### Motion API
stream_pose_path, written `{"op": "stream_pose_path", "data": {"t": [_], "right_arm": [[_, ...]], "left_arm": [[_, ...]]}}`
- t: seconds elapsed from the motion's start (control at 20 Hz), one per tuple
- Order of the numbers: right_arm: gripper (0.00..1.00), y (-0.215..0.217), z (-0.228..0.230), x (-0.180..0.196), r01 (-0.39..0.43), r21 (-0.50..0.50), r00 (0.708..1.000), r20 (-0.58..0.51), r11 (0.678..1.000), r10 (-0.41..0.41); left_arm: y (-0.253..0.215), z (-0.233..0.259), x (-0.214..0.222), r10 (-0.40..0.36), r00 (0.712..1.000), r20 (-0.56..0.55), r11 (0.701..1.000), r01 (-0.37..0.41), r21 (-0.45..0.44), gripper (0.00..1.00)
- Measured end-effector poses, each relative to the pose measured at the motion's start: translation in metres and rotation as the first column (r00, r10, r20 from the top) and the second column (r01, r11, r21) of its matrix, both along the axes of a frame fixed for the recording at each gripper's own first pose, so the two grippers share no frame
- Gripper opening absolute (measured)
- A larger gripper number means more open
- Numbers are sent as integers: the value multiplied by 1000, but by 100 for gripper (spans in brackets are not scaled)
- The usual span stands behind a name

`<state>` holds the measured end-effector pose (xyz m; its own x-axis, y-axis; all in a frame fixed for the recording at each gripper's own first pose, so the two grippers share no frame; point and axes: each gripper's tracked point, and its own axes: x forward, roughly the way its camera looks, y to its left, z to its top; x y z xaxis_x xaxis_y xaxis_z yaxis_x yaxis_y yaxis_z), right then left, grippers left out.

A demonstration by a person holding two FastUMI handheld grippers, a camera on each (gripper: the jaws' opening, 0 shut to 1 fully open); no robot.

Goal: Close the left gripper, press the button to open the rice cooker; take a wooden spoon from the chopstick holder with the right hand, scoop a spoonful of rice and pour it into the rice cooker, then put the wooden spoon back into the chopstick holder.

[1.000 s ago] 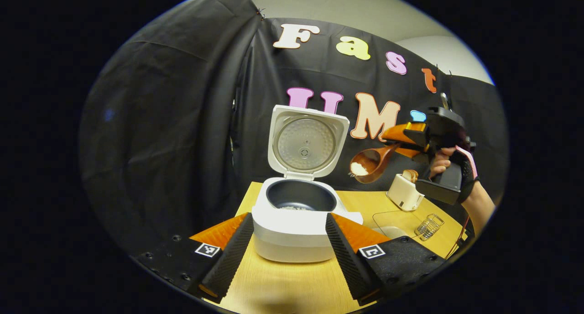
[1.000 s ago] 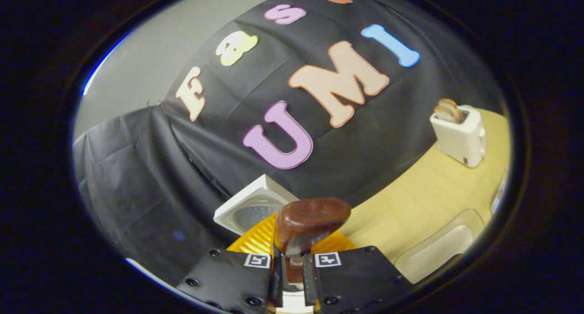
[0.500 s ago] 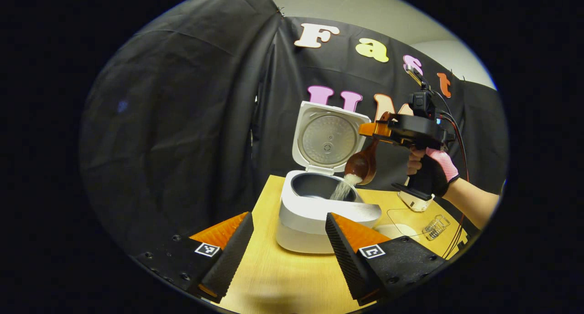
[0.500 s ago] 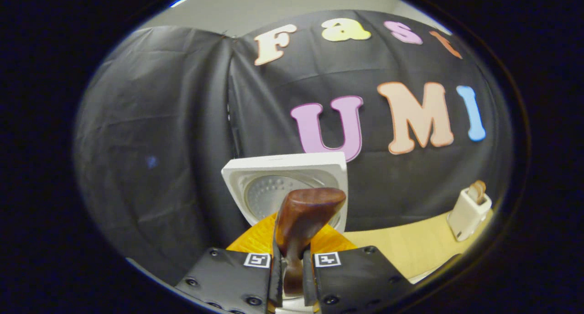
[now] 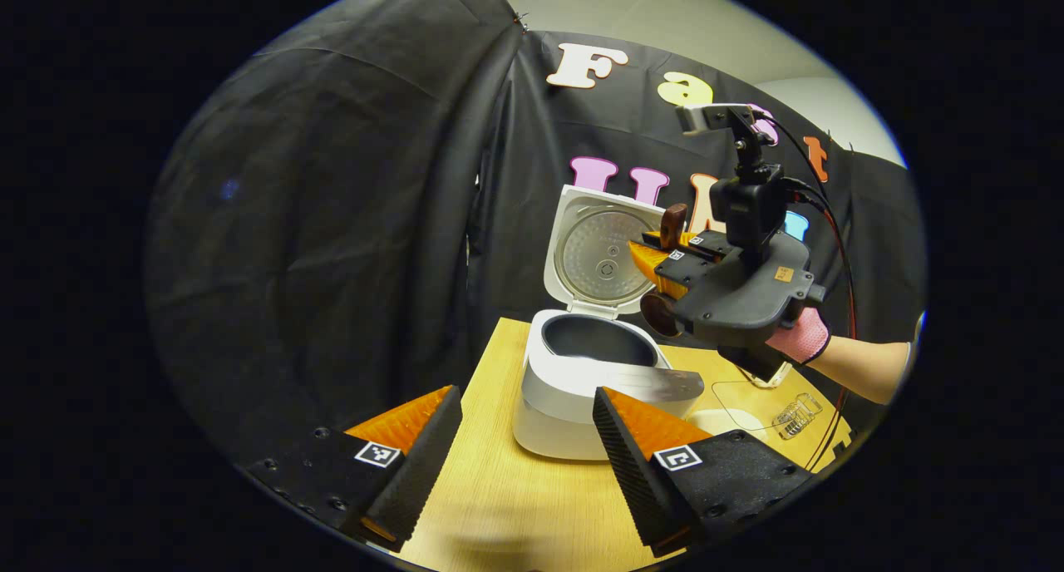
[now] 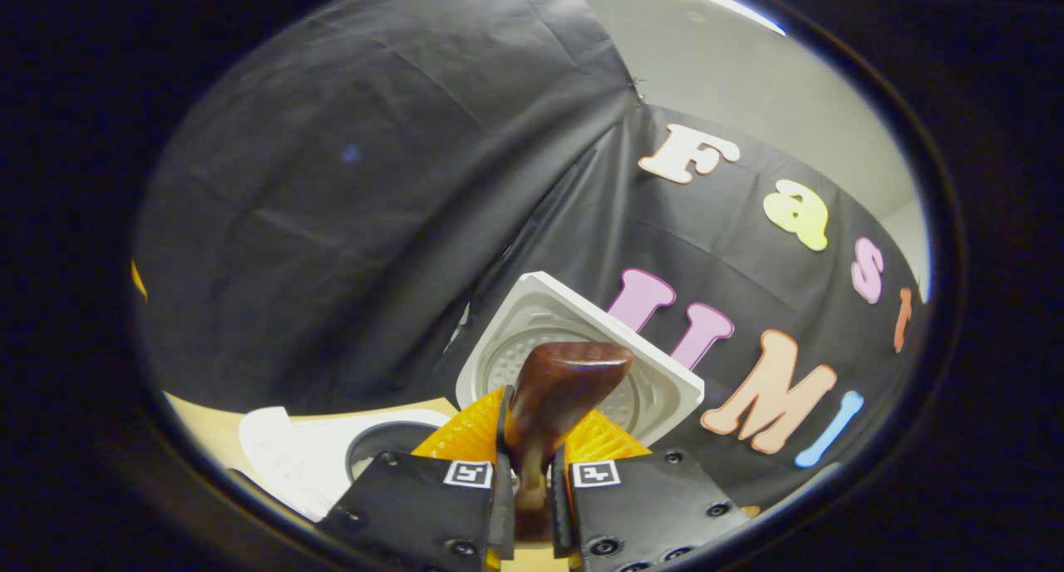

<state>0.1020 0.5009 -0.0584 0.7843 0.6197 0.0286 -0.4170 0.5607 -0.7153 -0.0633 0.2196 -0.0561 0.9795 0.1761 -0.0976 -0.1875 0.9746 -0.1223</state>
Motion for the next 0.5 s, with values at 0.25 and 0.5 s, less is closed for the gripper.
{"op": "stream_pose_path", "data": {"t": [0.25, 0.5], "right_arm": [[21, -2, 0, -1, 9, -9, 1000, 18, 1000, -9], [21, -31, 15, 0, 57, 38, 998, 3, 998, -57]], "left_arm": [[-7, -1, -1, -15, 1000, -6, 1000, 15, 3, 94], [-15, -1, 6, -36, 999, -6, 999, 36, 17, 94]]}}
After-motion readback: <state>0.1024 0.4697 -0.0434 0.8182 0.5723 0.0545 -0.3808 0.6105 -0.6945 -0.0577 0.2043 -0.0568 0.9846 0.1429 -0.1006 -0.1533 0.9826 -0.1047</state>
